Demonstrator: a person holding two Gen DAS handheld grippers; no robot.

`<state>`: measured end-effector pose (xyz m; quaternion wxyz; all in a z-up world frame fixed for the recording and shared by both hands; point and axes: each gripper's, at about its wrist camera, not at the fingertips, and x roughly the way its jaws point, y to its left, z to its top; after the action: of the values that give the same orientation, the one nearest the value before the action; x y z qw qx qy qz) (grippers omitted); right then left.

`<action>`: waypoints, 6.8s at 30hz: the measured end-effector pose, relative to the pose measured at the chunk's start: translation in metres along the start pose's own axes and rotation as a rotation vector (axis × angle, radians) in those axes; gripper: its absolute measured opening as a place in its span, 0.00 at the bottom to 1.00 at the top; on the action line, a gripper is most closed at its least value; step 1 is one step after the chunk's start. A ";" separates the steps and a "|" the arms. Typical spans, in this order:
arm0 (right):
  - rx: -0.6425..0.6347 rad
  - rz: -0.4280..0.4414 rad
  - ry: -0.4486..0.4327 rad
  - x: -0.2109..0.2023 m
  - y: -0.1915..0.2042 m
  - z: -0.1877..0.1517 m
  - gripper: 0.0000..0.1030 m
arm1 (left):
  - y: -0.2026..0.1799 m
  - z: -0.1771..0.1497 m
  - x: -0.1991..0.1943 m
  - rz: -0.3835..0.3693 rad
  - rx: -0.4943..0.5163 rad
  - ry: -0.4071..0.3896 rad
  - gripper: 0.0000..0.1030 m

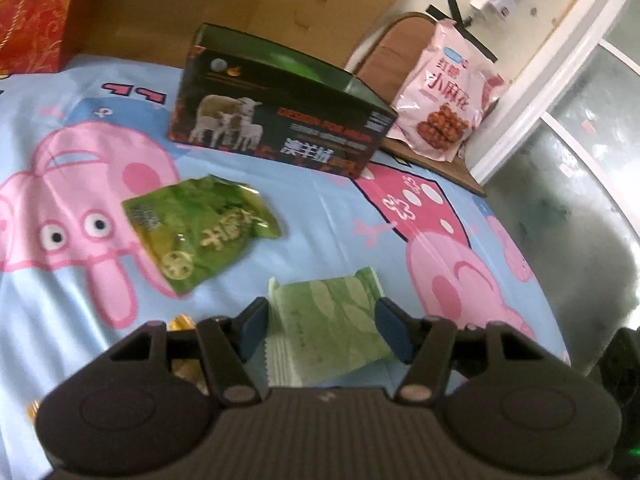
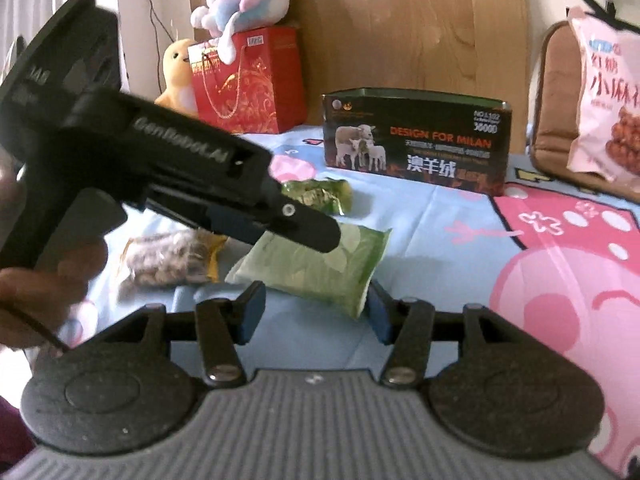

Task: Organize snacks
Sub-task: 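Grasp the second light green leaf-pattern bag with the left gripper, then carry the leaf-pattern bag into the black box and open the left gripper, then grasp the green printed packet on the sheet with the left gripper, then carry the green packet over the black box and release it inside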

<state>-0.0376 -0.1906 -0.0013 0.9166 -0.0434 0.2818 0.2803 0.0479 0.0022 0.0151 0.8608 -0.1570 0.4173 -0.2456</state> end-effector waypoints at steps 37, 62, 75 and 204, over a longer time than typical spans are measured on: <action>0.014 -0.048 -0.011 0.006 0.000 0.003 0.35 | 0.008 -0.014 -0.003 0.020 0.032 -0.116 0.42; 0.029 -0.048 -0.048 0.000 -0.003 0.002 0.31 | 0.003 -0.014 -0.012 0.016 0.021 -0.149 0.34; 0.027 -0.033 -0.197 0.011 -0.020 0.066 0.30 | 0.002 0.068 -0.029 -0.016 0.063 -0.246 0.34; 0.674 0.333 -0.181 0.063 -0.118 0.122 0.22 | 0.039 0.132 -0.014 -0.185 -0.143 -0.210 0.21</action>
<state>0.1287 -0.2301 0.0574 0.8427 0.3314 0.2792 0.3195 0.1573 0.0507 0.0852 0.8599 -0.2807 0.3251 -0.2758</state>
